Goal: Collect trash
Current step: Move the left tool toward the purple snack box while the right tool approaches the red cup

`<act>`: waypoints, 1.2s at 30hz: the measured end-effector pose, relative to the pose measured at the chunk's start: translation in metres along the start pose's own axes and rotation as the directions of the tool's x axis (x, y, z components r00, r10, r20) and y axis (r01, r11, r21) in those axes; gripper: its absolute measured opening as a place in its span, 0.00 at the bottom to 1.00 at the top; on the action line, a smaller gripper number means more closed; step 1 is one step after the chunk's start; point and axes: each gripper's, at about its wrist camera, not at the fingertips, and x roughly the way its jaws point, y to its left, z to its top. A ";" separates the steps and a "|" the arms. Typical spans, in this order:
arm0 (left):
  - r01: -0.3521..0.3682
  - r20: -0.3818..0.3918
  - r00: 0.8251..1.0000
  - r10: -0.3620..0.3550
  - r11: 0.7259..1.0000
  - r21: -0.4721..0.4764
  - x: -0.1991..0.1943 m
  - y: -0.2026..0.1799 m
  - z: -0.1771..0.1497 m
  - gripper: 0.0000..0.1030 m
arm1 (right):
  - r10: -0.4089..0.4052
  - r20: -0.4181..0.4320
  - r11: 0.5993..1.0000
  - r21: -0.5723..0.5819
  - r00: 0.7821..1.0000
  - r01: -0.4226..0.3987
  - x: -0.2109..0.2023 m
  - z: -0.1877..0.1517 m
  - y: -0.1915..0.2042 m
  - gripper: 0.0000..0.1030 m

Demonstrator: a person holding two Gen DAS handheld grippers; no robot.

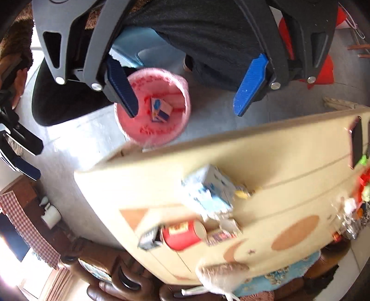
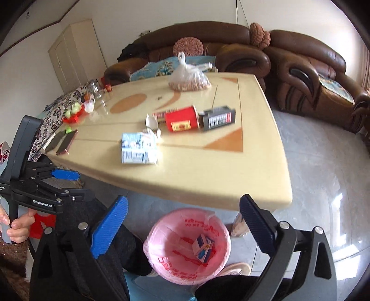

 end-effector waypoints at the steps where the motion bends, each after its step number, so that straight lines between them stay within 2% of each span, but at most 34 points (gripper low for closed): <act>1: -0.012 0.042 0.999 0.012 1.000 0.002 -0.011 0.002 0.012 0.80 | -0.006 -0.010 1.000 -0.009 1.000 0.006 -0.004 0.014 0.001 0.93; 3: -0.025 0.091 0.996 0.026 1.000 -0.012 -0.029 0.011 0.035 0.81 | -0.008 0.032 0.999 -0.038 0.999 0.009 -0.013 0.033 0.003 0.93; 4: -0.001 0.109 0.994 0.002 1.000 -0.006 -0.036 0.014 0.044 0.81 | -0.005 0.035 0.999 -0.053 0.999 0.007 -0.012 0.038 0.005 0.93; 6: 0.014 0.132 0.991 -0.012 1.000 -0.013 -0.043 0.023 0.062 0.82 | 0.015 -0.018 0.998 -0.062 1.000 -0.016 0.001 0.052 0.010 0.93; 7: 0.014 0.126 0.992 -0.012 1.000 -0.016 -0.045 0.025 0.071 0.82 | 0.046 -0.034 0.996 -0.074 0.998 -0.048 0.008 0.055 0.013 0.93; 11: 0.078 0.073 0.994 -0.079 0.997 0.014 -0.045 0.043 0.110 0.82 | 0.074 -0.057 0.991 -0.112 0.996 -0.080 0.027 0.073 0.021 0.93; 13: 0.073 0.046 0.996 -0.073 0.997 -0.009 -0.040 0.055 0.122 0.82 | 0.083 -0.073 0.987 -0.134 0.994 -0.093 0.033 0.089 0.019 0.93; 16: 0.087 -0.008 0.996 -0.087 0.996 0.013 -0.028 0.066 0.146 0.82 | 0.075 -0.069 0.984 -0.156 0.995 -0.085 0.039 0.119 0.012 0.93; 17: 0.072 -0.021 0.997 -0.072 0.997 0.022 -0.024 0.068 0.153 0.82 | 0.082 -0.070 0.982 -0.166 0.994 -0.092 0.042 0.128 0.009 0.93; 19: 0.017 -0.040 0.999 -0.014 0.997 0.080 -0.016 0.067 0.167 0.82 | 0.102 -0.076 0.977 -0.180 0.992 -0.114 0.047 0.145 0.004 0.93; 22: 0.044 -0.081 0.996 -0.029 0.981 0.191 -0.004 0.065 0.187 0.82 | 0.170 -0.105 0.966 -0.181 0.980 -0.187 0.056 0.166 -0.006 0.93; 28: 0.028 -0.143 0.990 0.011 0.963 0.267 0.023 0.068 0.217 0.82 | 0.199 -0.137 0.957 -0.187 0.970 -0.222 0.077 0.198 -0.019 0.93; 32: 0.021 -0.161 0.986 0.038 0.936 0.352 0.032 0.059 0.225 0.82 | 0.206 -0.160 0.948 -0.210 0.965 -0.237 0.090 0.210 -0.024 0.93; 36: 0.049 -0.178 0.984 0.031 0.902 0.430 0.040 0.048 0.232 0.82 | 0.241 -0.194 0.935 -0.215 0.951 -0.281 0.107 0.219 -0.029 0.93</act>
